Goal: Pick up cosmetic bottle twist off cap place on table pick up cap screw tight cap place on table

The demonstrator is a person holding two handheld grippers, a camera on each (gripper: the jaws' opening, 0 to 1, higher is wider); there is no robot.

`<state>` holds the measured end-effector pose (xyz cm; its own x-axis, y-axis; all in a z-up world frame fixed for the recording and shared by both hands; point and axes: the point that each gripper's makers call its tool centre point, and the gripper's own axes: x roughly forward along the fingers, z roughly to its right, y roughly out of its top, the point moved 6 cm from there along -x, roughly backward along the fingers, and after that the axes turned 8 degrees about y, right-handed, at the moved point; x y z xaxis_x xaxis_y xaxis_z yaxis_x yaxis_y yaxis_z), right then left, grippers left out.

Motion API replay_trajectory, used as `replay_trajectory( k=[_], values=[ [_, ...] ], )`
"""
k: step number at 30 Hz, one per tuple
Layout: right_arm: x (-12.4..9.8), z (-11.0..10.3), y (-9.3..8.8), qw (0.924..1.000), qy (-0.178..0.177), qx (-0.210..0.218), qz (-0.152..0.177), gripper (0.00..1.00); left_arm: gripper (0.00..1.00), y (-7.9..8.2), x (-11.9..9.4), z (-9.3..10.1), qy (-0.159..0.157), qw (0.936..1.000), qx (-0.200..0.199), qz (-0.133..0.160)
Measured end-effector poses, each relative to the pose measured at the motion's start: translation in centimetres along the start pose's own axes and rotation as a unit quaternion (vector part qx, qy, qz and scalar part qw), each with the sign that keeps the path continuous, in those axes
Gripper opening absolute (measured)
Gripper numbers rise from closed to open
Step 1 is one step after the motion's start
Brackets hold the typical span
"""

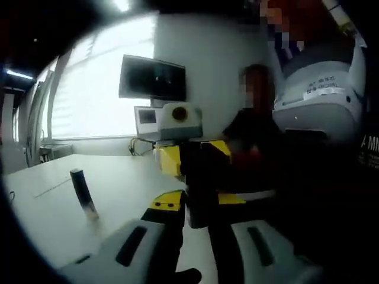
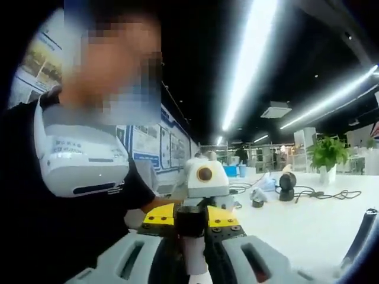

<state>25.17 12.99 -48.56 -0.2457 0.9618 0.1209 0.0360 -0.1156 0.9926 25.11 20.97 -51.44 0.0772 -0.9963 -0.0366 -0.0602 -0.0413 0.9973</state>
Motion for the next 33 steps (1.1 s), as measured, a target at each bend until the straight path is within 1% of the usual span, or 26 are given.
replay_trajectory(
  k=[6, 11, 14, 18, 19, 20, 24, 27, 31, 32, 33],
  values=[
    [0.0, -0.2, 0.0, 0.9998, 0.019, 0.006, 0.003, 0.11, 0.08, 0.1, 0.2, 0.3, -0.015, 0.9999, 0.002, 0.0],
    [0.0, 0.0, 0.0, 0.9996, 0.026, 0.008, 0.003, 0.11, 0.08, 0.0, 0.2, 0.3, -0.016, 0.9999, -0.001, 0.001],
    [0.1, 0.1, -0.2, 0.9997, 0.022, 0.007, -0.001, 0.12, 0.08, -0.2, 0.1, 0.2, -0.009, 1.0, 0.002, -0.002],
    [0.0, 0.2, -0.5, 1.0, 0.005, 0.003, -0.003, 0.12, 0.08, -0.5, 0.1, -0.1, 0.0, 1.0, 0.007, -0.006],
    [0.0, 0.3, -0.5, 1.0, -0.002, -0.004, 0.002, 0.13, 0.08, -0.5, 0.1, -0.2, 0.003, 1.0, 0.007, -0.006],
    [-0.1, 0.6, -0.4, 0.9999, -0.012, -0.007, 0.006, 0.15, 0.08, -0.5, 0.0, -0.3, 0.007, 1.0, 0.005, -0.003],
    [-0.6, 1.0, -0.1, 0.9994, -0.03, -0.009, 0.015, 0.21, 0.08, -0.5, 0.0, -0.5, 0.015, 0.9999, 0.004, -0.001],
    [-0.6, 1.0, 0.2, 0.9987, -0.045, -0.022, 0.013, 0.22, 0.08, -0.6, 0.0, -0.7, 0.028, 0.9996, 0.002, 0.0],
    [-0.3, 0.9, 0.1, 0.9972, -0.066, -0.034, 0.0, 0.21, 0.08, -0.6, -0.1, -1.1, 0.052, 0.9986, -0.001, 0.003],
    [-0.2, 0.8, 0.0, 0.9969, -0.069, -0.037, 0.0, 0.21, 0.08, -0.6, -0.1, -1.2, 0.061, 0.9981, -0.005, 0.006],
    [-0.3, 0.8, 0.1, 0.9965, -0.074, -0.038, 0.005, 0.21, 0.08, -0.6, -0.1, -1.2, 0.062, 0.998, -0.007, 0.007]
  ],
)
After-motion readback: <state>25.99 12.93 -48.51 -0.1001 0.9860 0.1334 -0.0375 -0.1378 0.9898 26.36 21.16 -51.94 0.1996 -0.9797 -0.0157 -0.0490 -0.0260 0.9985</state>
